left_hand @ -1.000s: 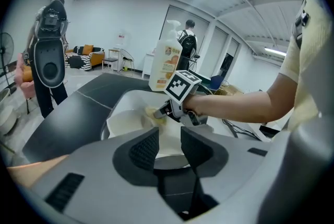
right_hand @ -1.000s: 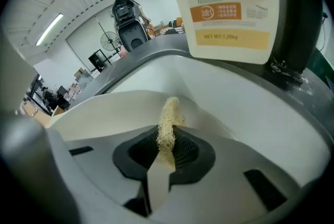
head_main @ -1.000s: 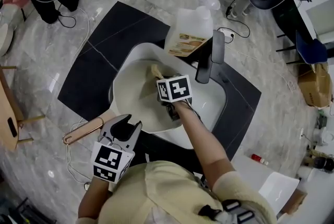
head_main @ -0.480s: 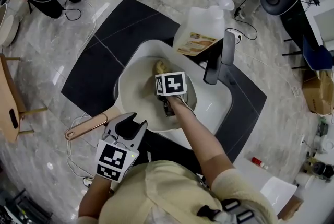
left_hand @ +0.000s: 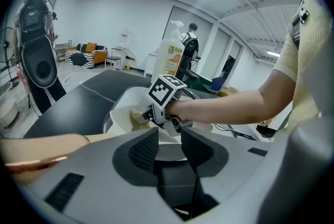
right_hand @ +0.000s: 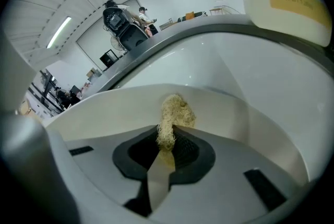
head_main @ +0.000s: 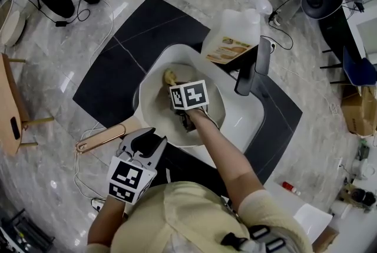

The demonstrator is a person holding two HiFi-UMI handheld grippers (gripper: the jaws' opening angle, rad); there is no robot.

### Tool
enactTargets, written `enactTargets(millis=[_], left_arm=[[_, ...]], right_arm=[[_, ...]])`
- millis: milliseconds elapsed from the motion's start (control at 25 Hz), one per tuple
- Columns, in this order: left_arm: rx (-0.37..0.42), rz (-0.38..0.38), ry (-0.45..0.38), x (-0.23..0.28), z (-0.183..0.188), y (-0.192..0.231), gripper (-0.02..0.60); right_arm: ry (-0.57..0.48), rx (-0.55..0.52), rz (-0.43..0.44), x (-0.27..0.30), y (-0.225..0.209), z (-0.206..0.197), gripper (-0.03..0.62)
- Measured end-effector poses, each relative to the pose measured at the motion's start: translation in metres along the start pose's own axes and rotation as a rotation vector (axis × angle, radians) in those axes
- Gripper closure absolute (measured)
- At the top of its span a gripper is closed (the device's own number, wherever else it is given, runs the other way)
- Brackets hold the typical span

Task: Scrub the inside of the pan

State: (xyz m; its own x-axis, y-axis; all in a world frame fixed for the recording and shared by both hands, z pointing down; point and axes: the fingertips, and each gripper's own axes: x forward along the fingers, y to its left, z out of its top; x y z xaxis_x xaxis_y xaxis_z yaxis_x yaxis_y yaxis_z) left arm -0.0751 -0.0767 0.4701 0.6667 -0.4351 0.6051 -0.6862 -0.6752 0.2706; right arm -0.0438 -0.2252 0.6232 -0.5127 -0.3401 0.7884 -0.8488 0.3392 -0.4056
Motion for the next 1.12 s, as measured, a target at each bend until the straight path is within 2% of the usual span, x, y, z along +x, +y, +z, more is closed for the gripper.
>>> enactTargets(millis=[480, 800, 1120], left_arm=[[0.015, 0.004, 0.0, 0.0, -0.001, 0.0, 0.448], [0.033, 0.007, 0.002, 0.002, 0.001, -0.002, 0.448], [0.034, 0.007, 0.005, 0.004, 0.001, -0.003, 0.448]], right_arm=[[0.051, -0.129, 0.197, -0.007, 0.046, -0.009, 0.54], [0.117, -0.289, 0.36, -0.024, 0.086, -0.025, 0.54], [0.225, -0.456, 0.472, -0.044, 0.105, -0.049, 0.539]])
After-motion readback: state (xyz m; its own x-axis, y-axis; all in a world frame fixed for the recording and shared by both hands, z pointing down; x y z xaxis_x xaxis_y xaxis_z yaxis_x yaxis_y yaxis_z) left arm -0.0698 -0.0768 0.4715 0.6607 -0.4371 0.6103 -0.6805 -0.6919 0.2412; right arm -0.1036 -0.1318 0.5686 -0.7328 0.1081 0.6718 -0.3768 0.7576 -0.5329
